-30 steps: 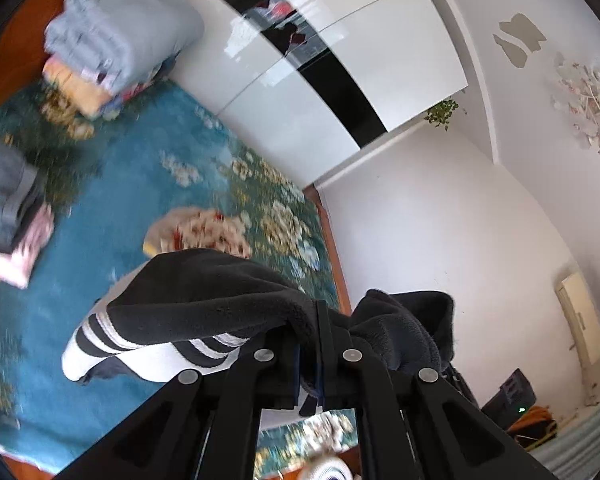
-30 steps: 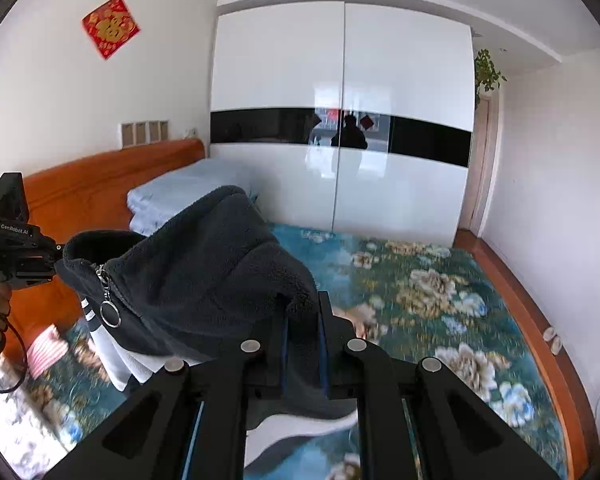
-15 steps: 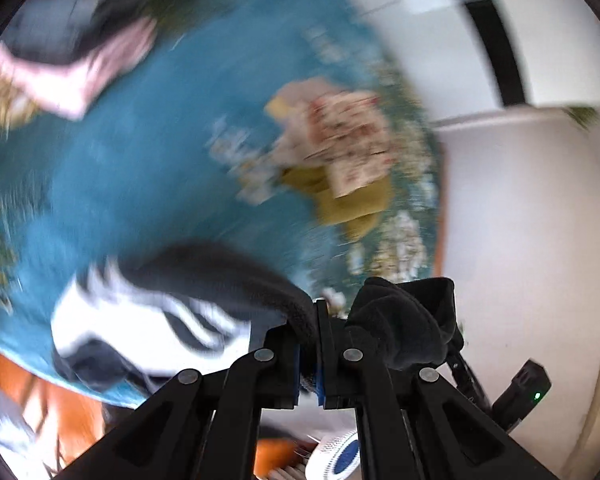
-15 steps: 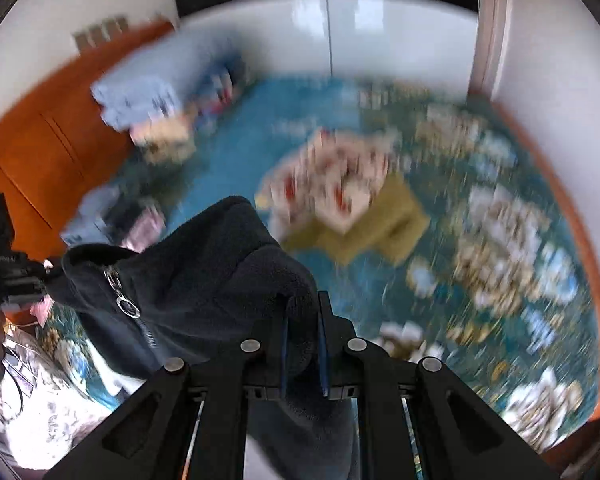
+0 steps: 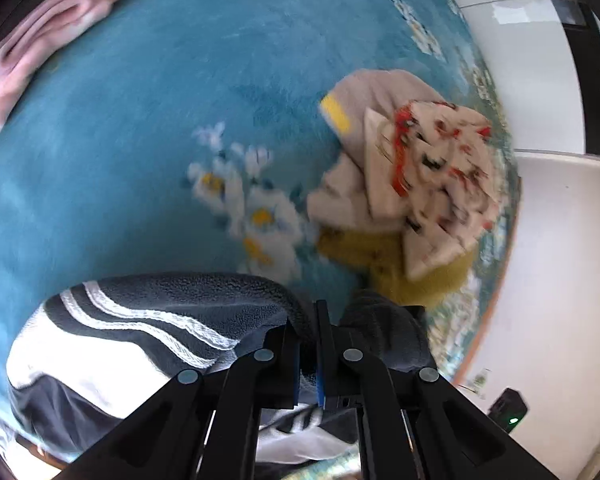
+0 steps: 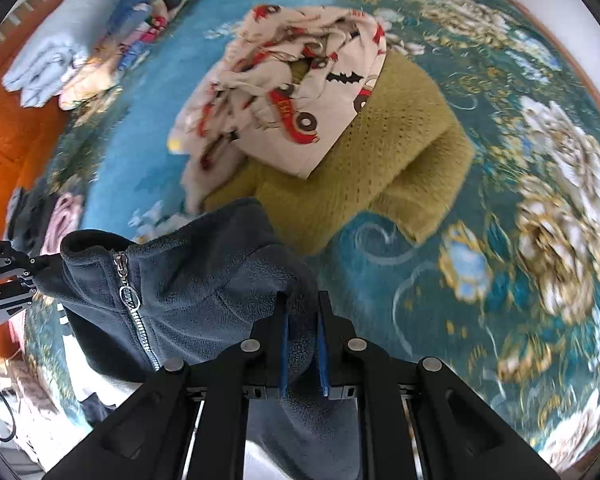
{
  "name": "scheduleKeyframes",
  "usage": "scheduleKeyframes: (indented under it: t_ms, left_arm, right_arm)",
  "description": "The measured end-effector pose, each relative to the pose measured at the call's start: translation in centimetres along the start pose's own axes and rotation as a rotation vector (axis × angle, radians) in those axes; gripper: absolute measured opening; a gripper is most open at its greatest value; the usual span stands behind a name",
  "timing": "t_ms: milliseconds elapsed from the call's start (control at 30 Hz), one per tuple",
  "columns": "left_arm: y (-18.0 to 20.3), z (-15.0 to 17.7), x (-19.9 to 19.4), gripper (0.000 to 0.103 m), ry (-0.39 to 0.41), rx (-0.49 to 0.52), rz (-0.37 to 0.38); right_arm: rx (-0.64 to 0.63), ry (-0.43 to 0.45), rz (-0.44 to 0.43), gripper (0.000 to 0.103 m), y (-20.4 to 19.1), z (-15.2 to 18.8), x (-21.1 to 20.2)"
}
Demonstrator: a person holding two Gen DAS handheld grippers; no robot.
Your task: Fold clothes
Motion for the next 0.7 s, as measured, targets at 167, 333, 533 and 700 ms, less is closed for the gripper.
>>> scheduleKeyframes:
  t_ms: [167,333,533,700]
  left_arm:
    - [-1.8,-2.3,5.4,0.006,-0.040,-0.005,-0.043]
    - [-4.2,-1.9,4.6,0.027,-0.051,-0.037,0.020]
    - [-8.6,0.1,-0.4,0.061,0.031,0.003,0.020]
    - [-16.1,4.5,-3.4,0.062,0.096,0.079,-0.205]
  right_arm:
    - [0.003,-0.061,0.003,0.013,1.7,-3.2,6.4]
    - [-0.026,-0.062,0.054,0.020,2.3,-2.2,8.7]
    - [0.077,0.022,0.079,0.047,3.3,-0.2,6.3]
    - [0.202,0.087,0.066,0.055,3.7,4.4,2.6]
Point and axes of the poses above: each gripper's, at about its wrist camera, not at the fingertips, and x roughly the way its jaws point, y to its right, z to its underside, the point moved 4 cm from there along x, roughly the way its jaws point
